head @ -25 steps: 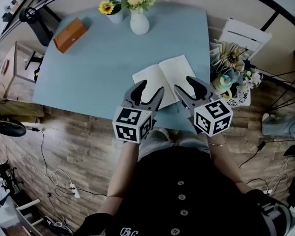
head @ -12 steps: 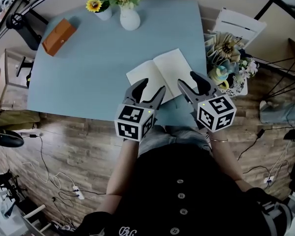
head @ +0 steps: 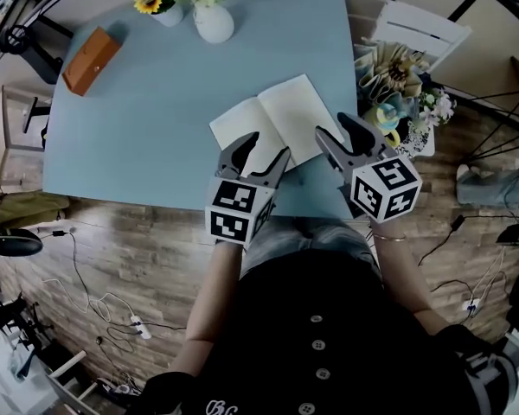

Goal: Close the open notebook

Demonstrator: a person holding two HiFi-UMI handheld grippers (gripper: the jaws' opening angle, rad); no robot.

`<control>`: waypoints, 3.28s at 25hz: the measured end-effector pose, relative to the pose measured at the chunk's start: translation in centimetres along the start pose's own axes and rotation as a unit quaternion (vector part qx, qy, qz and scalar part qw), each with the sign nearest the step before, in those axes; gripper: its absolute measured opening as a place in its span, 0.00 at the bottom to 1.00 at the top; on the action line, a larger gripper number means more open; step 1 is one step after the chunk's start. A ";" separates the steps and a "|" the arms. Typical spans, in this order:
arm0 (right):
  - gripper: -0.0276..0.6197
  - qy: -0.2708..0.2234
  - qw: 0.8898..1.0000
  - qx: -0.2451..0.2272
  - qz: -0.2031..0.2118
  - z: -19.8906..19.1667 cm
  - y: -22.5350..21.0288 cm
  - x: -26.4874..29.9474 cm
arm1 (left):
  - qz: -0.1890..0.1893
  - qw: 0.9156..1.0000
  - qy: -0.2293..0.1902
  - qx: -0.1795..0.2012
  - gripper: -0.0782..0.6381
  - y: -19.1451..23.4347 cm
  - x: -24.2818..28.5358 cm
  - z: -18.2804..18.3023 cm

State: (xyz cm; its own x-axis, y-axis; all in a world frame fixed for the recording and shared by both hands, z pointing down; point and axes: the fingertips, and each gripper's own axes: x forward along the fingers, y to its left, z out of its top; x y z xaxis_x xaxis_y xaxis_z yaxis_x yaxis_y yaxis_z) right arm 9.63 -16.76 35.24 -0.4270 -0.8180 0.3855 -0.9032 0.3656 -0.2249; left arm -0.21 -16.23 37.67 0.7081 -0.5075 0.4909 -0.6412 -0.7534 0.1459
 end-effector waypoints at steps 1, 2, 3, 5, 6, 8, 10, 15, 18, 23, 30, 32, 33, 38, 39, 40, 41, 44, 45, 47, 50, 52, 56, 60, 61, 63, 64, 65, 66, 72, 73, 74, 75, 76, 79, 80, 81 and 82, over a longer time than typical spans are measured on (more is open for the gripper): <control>0.36 0.002 1.000 0.003 0.000 -0.2 -0.3 0.0 | -0.002 1.000 0.008 0.007 0.43 -0.2 0.3 -0.3; 0.36 0.004 1.000 0.005 -0.001 -0.4 -0.6 -0.1 | -0.005 1.000 0.017 0.016 0.43 -0.5 0.7 -0.6; 0.36 0.006 1.000 0.008 -0.003 -0.6 -0.9 -0.2 | -0.007 0.999 0.026 0.025 0.43 -0.7 1.0 -0.9; 0.36 0.009 1.000 0.013 -0.008 -1.0 -1.5 -0.5 | -0.010 0.998 0.040 0.041 0.43 -1.3 1.7 -1.4; 0.36 0.010 1.000 0.016 -0.010 -1.2 -1.8 -0.7 | -0.012 0.998 0.047 0.048 0.43 -1.6 2.0 -1.6; 0.36 0.014 1.000 0.020 -0.014 -1.7 -2.3 -1.1 | -0.016 0.996 0.057 0.061 0.43 -2.1 2.6 -1.9; 0.36 0.019 0.999 0.025 -0.018 -2.2 -2.9 -1.4 | -0.026 0.995 0.066 0.074 0.43 -2.7 3.2 -2.2; 0.36 0.030 0.999 0.034 -0.027 -3.5 -4.1 -2.0 | -0.050 0.988 0.095 0.109 0.45 -4.0 4.8 -3.9; 0.36 0.037 0.998 0.038 -0.029 -4.3 -4.5 -2.3 | -0.047 0.987 0.107 0.115 0.45 -4.2 5.5 -4.6; 0.36 0.048 0.997 0.050 -0.033 -5.7 -5.0 -2.5 | -0.031 0.976 0.138 0.166 0.45 -4.0 6.7 -6.1; 0.36 0.061 0.995 0.064 -0.034 -7.5 -5.2 -2.5 | -0.044 0.961 0.172 0.211 0.45 -4.7 8.3 -7.6; 0.36 0.064 0.995 0.068 -0.035 -8.0 -5.5 -2.6 | -0.046 0.957 0.181 0.222 0.45 -4.9 8.9 -8.1; 0.36 0.066 0.995 0.070 -0.036 -8.2 -5.6 -2.7 | -0.046 0.955 0.184 0.228 0.45 -5.0 9.1 -8.3; 0.36 0.074 0.993 0.079 -0.037 -9.3 -6.1 -2.8 | -0.035 0.943 0.204 0.261 0.45 -4.9 10.3 -9.1; 0.36 0.075 0.993 0.080 -0.037 -9.6 -6.1 -2.8 | -0.032 0.940 0.208 0.269 0.45 -4.8 10.4 -9.3; 0.36 0.077 0.993 0.081 -0.036 -9.8 -6.2 -2.8 | -0.030 0.937 0.213 0.277 0.45 -4.7 10.6 -9.5; 0.36 0.078 0.993 0.083 -0.036 -9.9 -6.2 -2.8 | -0.030 0.934 0.217 0.283 0.46 -4.7 10.8 -9.7; 0.36 0.081 0.992 0.090 -0.036 -10.3 -6.4 -2.8 | -0.033 0.927 0.227 0.297 0.46 -5.0 11.4 -10.0; 0.36 0.081 0.992 0.092 -0.037 -10.4 -6.5 -2.8 | -0.034 0.924 0.230 0.304 0.47 -5.1 11.5 -10.1; 0.36 0.079 0.992 0.095 -0.039 -10.5 -6.7 -2.7 | -0.036 0.917 0.236 0.320 0.47 -5.2 11.8 -10.4; 0.36 0.080 0.991 0.098 -0.038 -10.7 -6.9 -2.7 | -0.038 0.910 0.243 0.335 0.48 -5.3 12.0 -10.6; 0.36 0.081 0.991 0.099 -0.036 -10.8 -7.1 -2.6 | -0.037 0.908 0.244 0.338 0.48 -5.3 12.0 -10.5; 0.36 0.082 0.991 0.099 -0.035 -10.9 -7.4 -2.3 | -0.027 0.907 0.243 0.344 0.48 -5.0 12.0 -10.4; 0.36 0.082 0.991 0.099 -0.034 -11.0 -7.6 -2.2 | -0.021 0.904 0.243 0.350 0.48 -4.8 11.9 -10.4; 0.36 0.083 0.991 0.100 -0.034 -11.0 -7.5 -2.2 | -0.020 0.903 0.243 0.353 0.48 -4.8 11.9 -10.4; 0.36 0.084 0.991 0.101 -0.034 -11.1 -7.5 -2.2 | -0.016 0.901 0.243 0.358 0.48 -4.8 11.8 -10.3; 0.36 0.084 0.991 0.102 -0.034 -11.2 -7.5 -2.1 | -0.013 0.900 0.244 0.362 0.48 -4.8 11.8 -10.4; 0.36 0.085 0.990 0.102 -0.034 -11.4 -7.6 -2.1 | -0.012 0.898 0.245 0.365 0.48 -4.9 11.9 -10.4; 0.36 0.087 0.990 0.103 -0.034 -11.5 -7.6 -2.1 | -0.013 0.897 0.247 0.366 0.47 -5.0 11.9 -10.5; 0.36 0.092 0.990 0.102 -0.032 -12.0 -7.5 -1.9 | -0.033 0.904 0.239 0.353 0.34 -5.7 11.7 -11.1; 0.36 0.093 0.990 0.102 -0.032 -12.0 -7.5 -1.8 | -0.035 0.904 0.238 0.354 0.32 -5.8 11.6 -11.1; 0.36 0.094 0.990 0.102 -0.032 -12.0 -7.4 -1.8 | -0.036 0.903 0.237 0.355 0.30 -5.8 11.5 -11.1; 0.36 0.094 0.990 0.103 -0.032 -12.1 -7.4 -1.7 | -0.036 0.903 0.236 0.358 0.29 -5.9 11.4 -11.1; 0.36 0.095 0.990 0.104 -0.031 -12.1 -7.3 -1.7 | -0.038 0.902 0.234 0.360 0.28 -5.9 11.3 -11.1; 0.36 0.095 0.990 0.105 -0.028 -12.2 -7.1 -1.6 | -0.038 0.903 0.227 0.363 0.26 -5.7 11.1 -10.7; 0.36 0.095 0.989 0.106 -0.026 -12.3 -7.1 -1.5 | -0.035 0.903 0.226 0.365 0.25 -5.6 11.1 -10.6; 0.36 0.095 0.989 0.108 -0.024 -12.3 -7.0 -1.5 | -0.033 0.903 0.224 0.366 0.24 -5.5 11.0 -10.5; 0.36 0.094 0.989 0.111 -0.022 -12.3 -7.0 -1.4 | -0.031 0.903 0.222 0.367 0.23 -5.4 10.9 -10.4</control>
State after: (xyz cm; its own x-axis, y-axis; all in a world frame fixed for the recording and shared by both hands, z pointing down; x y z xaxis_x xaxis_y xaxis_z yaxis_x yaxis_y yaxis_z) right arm 15.98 -12.74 47.27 -0.4077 -0.7260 0.5538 -0.8978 0.2081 -0.3881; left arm 7.92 -13.32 51.13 0.4427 -0.3595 0.8214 -0.1206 -0.9317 -0.3427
